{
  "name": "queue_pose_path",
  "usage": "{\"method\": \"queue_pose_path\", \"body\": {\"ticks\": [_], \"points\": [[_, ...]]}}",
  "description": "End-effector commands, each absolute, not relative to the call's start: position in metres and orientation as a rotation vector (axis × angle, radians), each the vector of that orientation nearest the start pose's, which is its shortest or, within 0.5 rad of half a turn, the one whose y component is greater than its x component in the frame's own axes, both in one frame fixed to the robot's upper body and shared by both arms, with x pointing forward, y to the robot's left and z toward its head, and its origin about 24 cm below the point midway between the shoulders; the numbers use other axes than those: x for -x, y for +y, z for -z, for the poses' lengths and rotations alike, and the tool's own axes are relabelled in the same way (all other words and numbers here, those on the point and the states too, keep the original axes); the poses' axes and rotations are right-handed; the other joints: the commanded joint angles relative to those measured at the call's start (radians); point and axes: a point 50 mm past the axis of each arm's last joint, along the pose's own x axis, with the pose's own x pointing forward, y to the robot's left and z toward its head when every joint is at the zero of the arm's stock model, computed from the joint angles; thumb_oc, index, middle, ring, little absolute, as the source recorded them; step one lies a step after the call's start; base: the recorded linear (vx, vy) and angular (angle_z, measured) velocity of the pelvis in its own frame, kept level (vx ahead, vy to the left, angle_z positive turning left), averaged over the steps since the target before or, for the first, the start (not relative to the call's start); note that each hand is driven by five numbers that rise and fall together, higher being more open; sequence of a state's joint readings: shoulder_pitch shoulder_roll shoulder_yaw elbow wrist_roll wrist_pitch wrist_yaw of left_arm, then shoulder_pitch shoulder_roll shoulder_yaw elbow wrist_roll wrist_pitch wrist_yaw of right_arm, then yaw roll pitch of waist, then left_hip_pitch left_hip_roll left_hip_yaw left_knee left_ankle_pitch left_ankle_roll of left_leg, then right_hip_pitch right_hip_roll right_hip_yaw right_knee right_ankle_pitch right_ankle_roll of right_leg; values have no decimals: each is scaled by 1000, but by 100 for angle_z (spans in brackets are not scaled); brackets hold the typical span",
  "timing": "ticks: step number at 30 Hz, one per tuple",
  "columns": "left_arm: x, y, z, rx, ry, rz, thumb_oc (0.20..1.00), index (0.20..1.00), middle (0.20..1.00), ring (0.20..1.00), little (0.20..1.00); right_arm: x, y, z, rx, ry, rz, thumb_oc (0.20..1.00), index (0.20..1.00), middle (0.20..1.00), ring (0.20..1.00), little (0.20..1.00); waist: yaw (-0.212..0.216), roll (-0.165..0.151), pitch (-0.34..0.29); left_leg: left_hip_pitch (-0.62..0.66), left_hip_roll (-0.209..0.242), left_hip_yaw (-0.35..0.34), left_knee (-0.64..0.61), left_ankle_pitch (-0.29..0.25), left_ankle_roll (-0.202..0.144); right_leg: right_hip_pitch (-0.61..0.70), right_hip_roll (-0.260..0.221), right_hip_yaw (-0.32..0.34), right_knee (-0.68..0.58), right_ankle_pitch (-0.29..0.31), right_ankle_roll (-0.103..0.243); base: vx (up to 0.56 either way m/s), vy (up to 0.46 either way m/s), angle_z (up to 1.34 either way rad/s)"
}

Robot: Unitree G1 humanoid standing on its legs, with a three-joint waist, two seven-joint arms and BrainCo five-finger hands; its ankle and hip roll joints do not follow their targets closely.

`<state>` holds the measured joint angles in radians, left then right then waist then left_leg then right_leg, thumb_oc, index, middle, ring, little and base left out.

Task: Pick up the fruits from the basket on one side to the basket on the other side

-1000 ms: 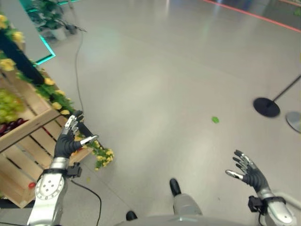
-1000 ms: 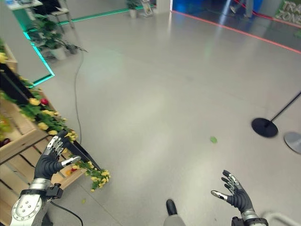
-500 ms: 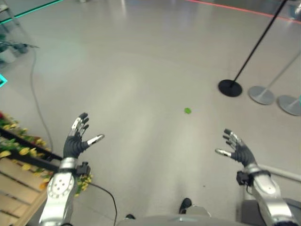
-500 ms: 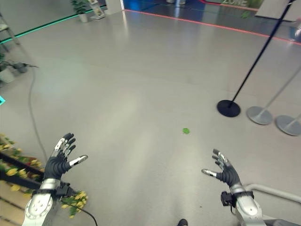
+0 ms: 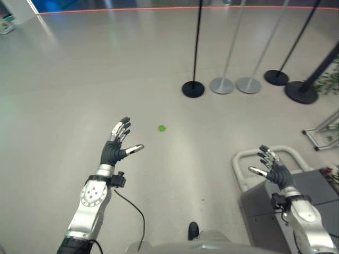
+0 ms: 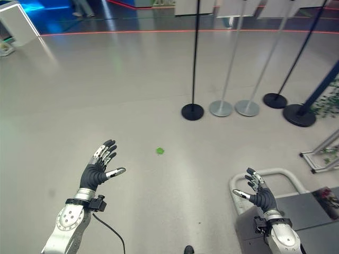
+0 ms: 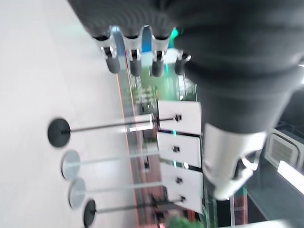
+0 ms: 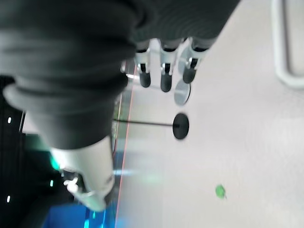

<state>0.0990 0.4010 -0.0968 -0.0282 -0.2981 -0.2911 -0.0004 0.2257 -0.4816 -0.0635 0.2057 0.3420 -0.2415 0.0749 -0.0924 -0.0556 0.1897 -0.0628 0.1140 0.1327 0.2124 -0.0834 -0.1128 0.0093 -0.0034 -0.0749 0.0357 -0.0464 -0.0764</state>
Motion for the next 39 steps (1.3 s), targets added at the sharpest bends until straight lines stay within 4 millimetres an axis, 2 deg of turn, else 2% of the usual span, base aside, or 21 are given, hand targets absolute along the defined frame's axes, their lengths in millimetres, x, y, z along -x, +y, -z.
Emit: {"method": "queue_pose_path", "body": {"ticks": [1, 2, 6, 8, 10, 11, 12, 14, 15, 17, 19, 20, 21, 24, 26, 27, 28, 30, 34, 36, 39], "points": [[-242, 203, -85, -71, -306, 97, 1000, 1000, 1000, 1000, 1000, -211, -280, -36, 199, -4, 71, 1000, 1000, 1000, 1000, 1000, 44, 22, 24, -95, -19, -192, -26, 118, 8, 56, 0, -7, 15, -67, 120, 164, 44, -130], [-243, 202, -85, -76, -303, 103, 1000, 1000, 1000, 1000, 1000, -213, -276, -34, 209, 3, 47, 1000, 1000, 1000, 1000, 1000, 63, 29, 35, -128, -40, -327, -80, 167, -3, 58, 32, 61, 40, -84, 116, 218, 70, -152], [-245, 202, -83, -84, -296, 107, 1000, 1000, 1000, 1000, 1000, -215, -273, -32, 231, 12, 26, 1000, 1000, 1000, 1000, 1000, 73, 36, 39, -147, -54, -418, -111, 198, -21, 68, 51, 133, 56, -108, 117, 149, 112, -116], [-245, 202, -84, -83, -295, 112, 1000, 1000, 1000, 1000, 1000, -216, -271, -32, 230, 13, 15, 1000, 1000, 1000, 1000, 1000, 75, 35, 33, -137, -83, -474, -96, 179, -21, 73, 53, 183, 56, -116, 125, 100, 202, -98], [-244, 202, -82, -83, -285, 121, 1000, 1000, 1000, 1000, 1000, -217, -269, -32, 222, 13, 5, 1000, 1000, 1000, 1000, 1000, 77, 35, 25, -121, -98, -477, -88, 148, -4, 75, 31, 225, 51, -114, 144, 122, 330, -104], [-245, 202, -82, -85, -286, 122, 1000, 1000, 1000, 1000, 1000, -218, -268, -32, 222, 14, 2, 1000, 1000, 1000, 1000, 1000, 81, 33, 22, -113, -100, -452, -89, 139, 3, 75, 16, 241, 48, -112, 154, 153, 527, -98], [-248, 203, -86, -107, -301, 124, 1000, 1000, 1000, 1000, 1000, -219, -265, -29, 215, 22, 6, 1000, 1000, 1000, 1000, 1000, 73, 21, 14, -109, -111, -394, -70, 105, 29, 66, -28, 270, 47, -96, 193, 126, 526, -103], [-251, 207, -94, -137, -331, 113, 1000, 1000, 1000, 1000, 1000, -223, -258, -30, 189, 5, 1, 1000, 1000, 1000, 1000, 1000, 72, 6, 10, -111, -116, -314, -52, 66, 59, 21, -69, 306, 58, -78, 237, 31, 423, -113], [-251, 207, -94, -137, -331, 113, 1000, 1000, 1000, 1000, 1000, -223, -258, -30, 189, 5, 1, 1000, 1000, 1000, 1000, 1000, 73, 6, 8, -112, -116, -313, -53, 66, 59, 19, -69, 308, 59, -78, 237, -21, 334, -142], [-254, 212, -101, -150, -354, 92, 1000, 1000, 1000, 1000, 1000, -226, -252, -30, 188, 5, -25, 1000, 1000, 1000, 1000, 1000, 60, -5, 10, -109, -126, -227, -38, 36, 77, -18, -114, 320, 66, -53, 277, 3, 358, -118], [-257, 215, -102, -149, -361, 62, 1000, 1000, 1000, 1000, 1000, -230, -246, -30, 181, 2, -31, 1000, 1000, 1000, 1000, 1000, 43, -18, 12, -116, -137, -165, -34, 19, 88, -78, -151, 342, 57, 24, 306, -60, 373, -110], [-257, 220, -104, -159, -368, 26, 1000, 1000, 1000, 1000, 1000, -233, -241, -31, 177, -3, -47, 1000, 1000, 1000, 1000, 1000, 27, -26, 18, -116, -127, -112, -22, -6, 91, -124, -171, 304, 19, 87, 317, -96, 259, -122], [-257, 220, -104, -159, -368, 26, 1000, 1000, 1000, 1000, 1000, -234, -241, -31, 177, -4, -47, 1000, 1000, 1000, 1000, 1000, 29, -27, 14, -121, -127, -109, -25, -1, 90, -131, -171, 308, 17, 93, 317, -91, 219, -147], [-246, 233, -101, -170, -349, -27, 1000, 1000, 1000, 1000, 1000, -232, -241, -26, 163, 15, -47, 1000, 1000, 1000, 1000, 1000, 58, -18, 16, -115, -85, -3, 1, -28, 100, -113, -229, -33, 39, 42, 252, -66, 197, -150], [-246, 233, -102, -170, -350, -27, 1000, 1000, 1000, 1000, 1000, -233, -241, -26, 162, 15, -47, 1000, 1000, 1000, 1000, 1000, 58, -19, 14, -118, -86, -2, -2, -24, 100, -116, -230, -32, 38, 45, 252, -120, 112, -141], [-240, 241, -95, -161, -317, -59, 1000, 1000, 1000, 1000, 1000, -233, -240, -24, 161, 28, -52, 1000, 1000, 1000, 1000, 1000, 84, -18, 4, -99, -60, 96, -13, -27, 107, -64, -251, -136, 90, 8, 244, -171, 112, -134], [-240, 241, -95, -162, -317, -60, 1000, 1000, 1000, 1000, 1000, -233, -240, -24, 161, 28, -52, 1000, 1000, 1000, 1000, 1000, 86, -19, 3, -100, -61, 98, -15, -23, 107, -66, -251, -134, 88, 11, 244, -224, 143, -155], [-236, 245, -94, -159, -310, -82, 1000, 1000, 1000, 1000, 1000, -234, -242, -24, 165, 28, -29, 1000, 1000, 1000, 1000, 1000, 126, -17, -19, -74, -32, 184, -23, -49, 97, 1, -304, -283, 106, 4, 252, -89, 34, -188], [-235, 245, -92, -161, -301, -84, 1000, 1000, 1000, 1000, 1000, -235, -242, -22, 172, 36, -30, 1000, 1000, 1000, 1000, 1000, 142, -25, -37, -56, -30, 265, -44, -39, 98, 29, -347, -364, 75, 78, 283, -88, -67, -159], [-235, 246, -89, -161, -291, -89, 1000, 1000, 1000, 1000, 1000, -235, -243, -23, 187, 36, -32, 1000, 1000, 1000, 1000, 1000, 129, -23, -46, -50, -31, 289, -62, -27, 94, 13, -347, -338, 46, 95, 297, -20, -127, -102], [-237, 245, -86, -158, -277, -92, 1000, 1000, 1000, 1000, 1000, -233, -247, -24, 190, 39, -19, 1000, 1000, 1000, 1000, 1000, 99, -14, -39, -47, -5, 282, -64, -7, 77, -23, -303, -246, 49, 44, 281, 27, -217, -34]]}}
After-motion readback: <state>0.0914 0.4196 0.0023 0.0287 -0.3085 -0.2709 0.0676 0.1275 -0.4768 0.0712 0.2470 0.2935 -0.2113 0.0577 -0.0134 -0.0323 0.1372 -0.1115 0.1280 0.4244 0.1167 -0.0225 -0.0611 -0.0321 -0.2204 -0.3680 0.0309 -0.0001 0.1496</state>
